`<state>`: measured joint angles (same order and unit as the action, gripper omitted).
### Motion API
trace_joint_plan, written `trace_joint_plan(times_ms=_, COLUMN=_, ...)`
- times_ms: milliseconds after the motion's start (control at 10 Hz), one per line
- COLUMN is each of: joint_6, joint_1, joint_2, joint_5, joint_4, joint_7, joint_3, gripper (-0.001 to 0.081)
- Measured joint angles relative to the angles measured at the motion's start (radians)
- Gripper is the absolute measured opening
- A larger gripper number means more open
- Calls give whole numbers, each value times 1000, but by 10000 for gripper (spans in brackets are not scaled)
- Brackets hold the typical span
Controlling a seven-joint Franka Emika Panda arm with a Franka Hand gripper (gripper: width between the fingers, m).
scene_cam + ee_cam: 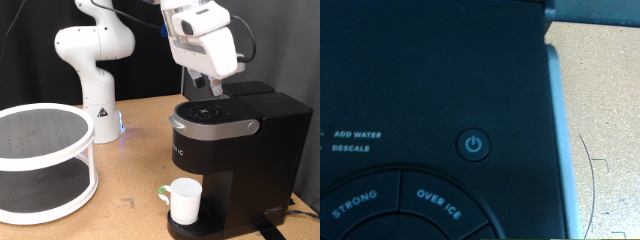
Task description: Make a cup of coffee with the keurig machine
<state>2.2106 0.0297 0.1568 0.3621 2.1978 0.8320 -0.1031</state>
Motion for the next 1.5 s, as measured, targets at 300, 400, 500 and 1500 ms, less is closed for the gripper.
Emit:
trace_joint_plan(times_ms=300, joint_6=13, joint_1=0, joint_2=-3, joint_5=-13, joint_4=23, joint_7=10, joint_3=-2, gripper=286)
trace_joint_plan(times_ms=400, joint_6=26, joint_1=0, joint_2=-3, joint_5=-17, joint_4=32, joint_7=11, joint_3=-4, gripper=286)
trace_joint_plan(times_ms=500, joint_6=39, joint_1=0, joint_2=-5, joint_5=-22, joint_4=40, joint_7=11, joint_3=-7, gripper=98)
trace_joint_plan(times_ms=1500, joint_6=70, joint_1=0, joint_2=-50, joint_5=-44, joint_4=51, joint_7=0, joint_3=-16, gripper=0)
